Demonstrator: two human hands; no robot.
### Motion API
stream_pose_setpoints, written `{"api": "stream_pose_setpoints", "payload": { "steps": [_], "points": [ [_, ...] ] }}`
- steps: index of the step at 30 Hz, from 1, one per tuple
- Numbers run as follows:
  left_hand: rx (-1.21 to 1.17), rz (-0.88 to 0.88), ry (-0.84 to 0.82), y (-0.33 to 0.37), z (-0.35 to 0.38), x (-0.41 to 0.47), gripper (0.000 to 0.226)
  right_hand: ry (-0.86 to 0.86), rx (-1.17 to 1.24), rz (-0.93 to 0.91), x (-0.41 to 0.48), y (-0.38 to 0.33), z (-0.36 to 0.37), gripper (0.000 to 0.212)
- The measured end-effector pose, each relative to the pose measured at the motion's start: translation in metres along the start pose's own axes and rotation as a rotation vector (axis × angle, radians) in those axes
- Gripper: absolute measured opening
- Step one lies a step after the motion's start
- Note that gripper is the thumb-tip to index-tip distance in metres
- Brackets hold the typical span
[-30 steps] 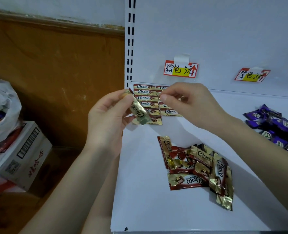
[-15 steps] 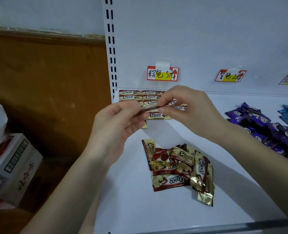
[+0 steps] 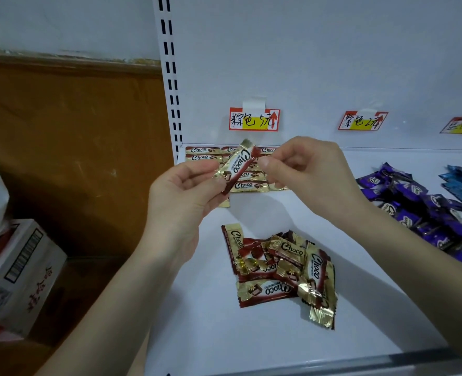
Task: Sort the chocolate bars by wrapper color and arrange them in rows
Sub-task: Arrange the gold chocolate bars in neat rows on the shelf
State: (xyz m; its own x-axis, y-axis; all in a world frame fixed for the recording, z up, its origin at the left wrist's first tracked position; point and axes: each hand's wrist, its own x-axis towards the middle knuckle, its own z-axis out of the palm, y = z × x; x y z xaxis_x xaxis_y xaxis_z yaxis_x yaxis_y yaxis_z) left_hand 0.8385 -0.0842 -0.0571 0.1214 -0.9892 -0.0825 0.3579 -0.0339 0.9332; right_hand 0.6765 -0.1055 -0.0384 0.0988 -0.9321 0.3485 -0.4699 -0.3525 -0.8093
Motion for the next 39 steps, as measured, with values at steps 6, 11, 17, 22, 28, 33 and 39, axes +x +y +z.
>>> {"api": "stream_pose_setpoints", "payload": {
  "steps": [6,11,17,22,28,33,39],
  "points": [
    [0.125,0.058,-0.075,-0.003,0.006,0.000,0.022,-0.019,0.112,0.110,0.001,-0.006,0.013,0.010],
    [0.187,0.124,-0.086,-0.003,0.005,0.005,0.026,-0.009,0.137,0.171,0.007,-0.008,0.019,0.017],
    [0.266,0.127,-0.150,-0.008,0.000,0.000,0.021,-0.034,0.148,0.214,0.013,-0.002,0.022,0.013],
    [0.795,0.246,-0.302,-0.019,-0.023,-0.015,0.012,-0.232,-0.323,-0.003,0.020,0.020,0.004,0.016],
    [1.151,0.325,-0.589,-0.025,-0.028,-0.025,0.060,-0.454,-0.602,-0.201,0.015,0.039,0.005,0.026],
    [1.194,0.384,-0.598,-0.033,-0.032,-0.024,0.063,-0.441,-0.609,-0.213,0.014,0.042,0.004,0.027],
    [1.185,0.418,-0.596,-0.039,-0.035,-0.022,0.061,-0.435,-0.588,-0.246,0.013,0.044,0.008,0.017]
  ]
}}
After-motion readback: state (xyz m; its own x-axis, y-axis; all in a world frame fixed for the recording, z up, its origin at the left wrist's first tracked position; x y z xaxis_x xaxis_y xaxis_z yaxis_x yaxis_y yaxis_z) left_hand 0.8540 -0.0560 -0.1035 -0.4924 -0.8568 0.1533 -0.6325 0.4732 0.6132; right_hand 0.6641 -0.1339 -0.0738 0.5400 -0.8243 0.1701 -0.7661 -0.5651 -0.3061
